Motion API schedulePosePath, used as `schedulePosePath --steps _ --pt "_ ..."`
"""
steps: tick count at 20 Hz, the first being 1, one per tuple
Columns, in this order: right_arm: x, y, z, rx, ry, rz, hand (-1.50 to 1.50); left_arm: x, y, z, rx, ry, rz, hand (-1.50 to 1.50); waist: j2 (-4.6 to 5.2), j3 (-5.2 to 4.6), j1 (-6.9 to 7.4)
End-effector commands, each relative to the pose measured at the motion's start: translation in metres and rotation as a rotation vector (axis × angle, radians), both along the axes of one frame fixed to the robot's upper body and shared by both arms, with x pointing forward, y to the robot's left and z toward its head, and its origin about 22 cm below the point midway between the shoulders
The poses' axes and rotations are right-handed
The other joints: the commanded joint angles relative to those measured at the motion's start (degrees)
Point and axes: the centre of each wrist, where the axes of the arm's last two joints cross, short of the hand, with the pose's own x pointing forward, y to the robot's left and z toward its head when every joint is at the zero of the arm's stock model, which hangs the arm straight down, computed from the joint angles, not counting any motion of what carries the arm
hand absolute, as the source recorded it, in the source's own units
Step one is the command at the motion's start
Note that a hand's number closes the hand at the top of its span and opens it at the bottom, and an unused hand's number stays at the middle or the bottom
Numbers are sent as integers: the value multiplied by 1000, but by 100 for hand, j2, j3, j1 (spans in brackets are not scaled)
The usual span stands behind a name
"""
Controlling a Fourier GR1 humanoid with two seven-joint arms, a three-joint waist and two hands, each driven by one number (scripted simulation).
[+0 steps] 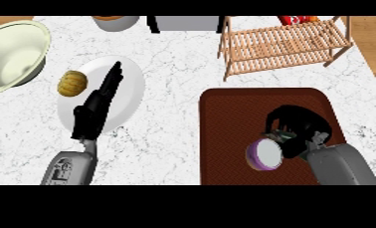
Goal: Pick the eggplant from the tray and place it in the tiered shelf
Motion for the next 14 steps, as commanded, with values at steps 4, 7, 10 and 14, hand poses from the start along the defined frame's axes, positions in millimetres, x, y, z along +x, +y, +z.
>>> schedulePosePath --steps 4,7,10,14 --pt "7 -24 -13 20 -62 26 150 -1 1 -7 9 6 -21 0 12 7 15" --pt "-7 -3 -6 35 -82 19 150 -8 8 5 -7 11 -2 0 5 6 5" --pt "-34 82 7 141 -247 -59 150 -2 3 10 -5 9 19 0 -27 2 -35" --pt "-60 133 23 200 -422 -133 150 -9 4 -1 -7 26 -11 0 -26 4 12"
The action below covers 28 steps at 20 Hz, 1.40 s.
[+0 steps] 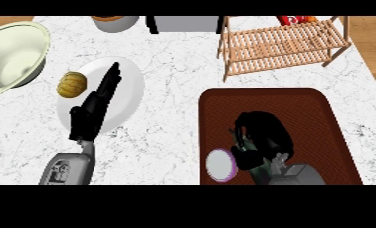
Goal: Pick the eggplant from the tray and place it in the tiered shelf
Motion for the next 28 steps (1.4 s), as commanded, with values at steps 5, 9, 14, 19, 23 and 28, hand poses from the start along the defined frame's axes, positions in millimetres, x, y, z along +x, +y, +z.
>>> schedulePosePath --steps 5,9,14,19,23,28 --pt "-50 61 51 354 -255 -129 150 0 2 1 18 0 0 0 3 10 15" --pt "-70 71 61 480 -370 -169 150 -1 13 0 5 -11 -2 0 16 7 18" --pt "-95 74 121 519 -491 -236 150 1 15 -3 4 -5 11 0 16 2 9" --pt "-106 69 157 406 -618 -329 150 0 -11 -1 17 -7 5 0 7 0 3" --pt "-95 37 190 397 -713 -384 150 -1 -2 3 4 -6 11 0 20 3 14" --pt "-72 48 224 379 -832 -471 150 2 -3 1 4 -2 4 0 17 -4 43"
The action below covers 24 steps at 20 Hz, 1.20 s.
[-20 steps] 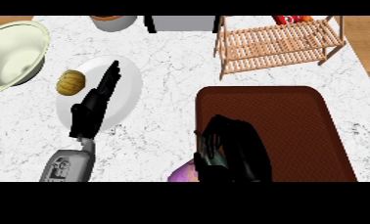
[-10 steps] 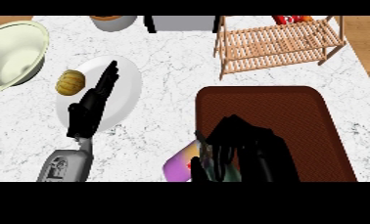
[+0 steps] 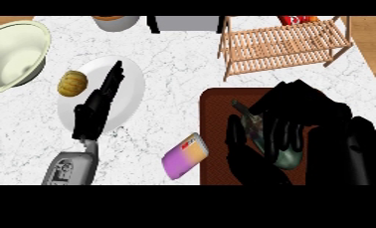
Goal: Pick the eggplant from the tray and place it in the tiered shelf
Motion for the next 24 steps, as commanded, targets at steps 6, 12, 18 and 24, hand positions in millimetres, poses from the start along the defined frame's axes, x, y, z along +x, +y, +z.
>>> schedulePosePath --steps 6,12,18,24 --pt "33 -20 51 -2 -16 -150 150 -5 2 10 -1 -8 -19 0 3 3 11" --pt "66 -42 75 -10 -54 -239 150 -10 -1 18 7 -11 -7 0 0 5 36" --pt "91 -38 93 -60 -117 -266 150 -3 7 -7 0 -1 -19 0 10 2 31" --pt "114 -63 87 -164 -159 -301 150 -2 -3 10 -10 -6 10 0 10 5 33"
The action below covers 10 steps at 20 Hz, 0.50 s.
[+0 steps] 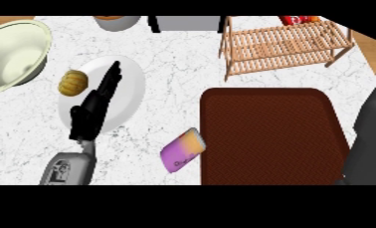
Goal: Pick the eggplant from the tray and place it in the tiered shelf
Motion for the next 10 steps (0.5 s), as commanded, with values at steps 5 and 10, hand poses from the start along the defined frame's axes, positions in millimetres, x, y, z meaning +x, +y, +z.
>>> schedulePosePath --steps 5,10 --pt "54 -6 -7 -81 -27 -47 150 -5 4 -18 17 -19 -11 0 22 -1 39" --pt "77 -33 -21 -185 -66 -51 150 -12 -8 -22 -5 2 -31 0 27 1 54"
